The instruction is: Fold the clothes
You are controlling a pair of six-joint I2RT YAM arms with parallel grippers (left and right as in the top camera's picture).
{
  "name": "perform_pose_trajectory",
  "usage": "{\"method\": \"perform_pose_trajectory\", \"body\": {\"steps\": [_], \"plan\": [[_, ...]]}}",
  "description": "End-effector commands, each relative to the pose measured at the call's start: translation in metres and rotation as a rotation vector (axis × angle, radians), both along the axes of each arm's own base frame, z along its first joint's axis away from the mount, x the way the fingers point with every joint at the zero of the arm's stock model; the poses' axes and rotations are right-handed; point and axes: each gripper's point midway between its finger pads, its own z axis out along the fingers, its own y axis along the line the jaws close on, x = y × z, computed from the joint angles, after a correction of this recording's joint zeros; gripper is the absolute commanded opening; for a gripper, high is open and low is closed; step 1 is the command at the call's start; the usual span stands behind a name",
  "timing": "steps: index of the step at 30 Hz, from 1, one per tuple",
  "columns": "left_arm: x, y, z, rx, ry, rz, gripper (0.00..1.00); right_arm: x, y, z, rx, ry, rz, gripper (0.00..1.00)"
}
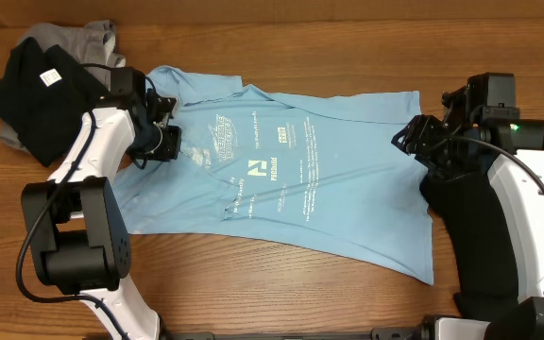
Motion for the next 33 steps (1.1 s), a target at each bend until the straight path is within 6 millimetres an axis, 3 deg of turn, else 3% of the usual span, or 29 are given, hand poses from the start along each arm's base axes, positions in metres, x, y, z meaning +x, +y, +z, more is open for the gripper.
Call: {"method": "perform_pose_trajectory", "body": {"steps": [1,5,8,16,21,25,28,33], "plan": [[-0.005,0.001,-0.008,0.004,0.025,0.001,0.04,0.005,-0.002,0.013,-0.002,-0.044,-0.003,0.63],[-0.013,0.001,-0.006,0.004,0.061,0.004,0.04,0.005,-0.003,0.012,-0.003,-0.044,-0.003,0.63],[-0.020,0.007,0.007,0.005,0.085,0.038,0.04,0.005,-0.007,0.011,-0.029,-0.040,-0.015,0.63],[-0.043,0.035,0.082,0.020,0.018,0.159,0.04,-0.006,-0.044,-0.002,-0.148,0.062,-0.224,0.66],[-0.062,0.045,0.114,0.030,-0.024,0.195,0.04,-0.028,-0.076,-0.021,-0.183,0.190,-0.373,0.68],[-0.073,0.046,0.128,0.031,-0.039,0.207,0.04,-0.055,-0.093,-0.046,-0.166,0.326,-0.440,0.62],[-0.078,0.045,0.131,0.030,-0.032,0.206,0.04,-0.079,-0.094,-0.067,-0.146,0.429,-0.456,0.57],[-0.086,0.050,0.128,0.059,0.005,0.243,0.04,-0.115,-0.078,-0.098,-0.103,0.561,-0.437,0.56]]}}
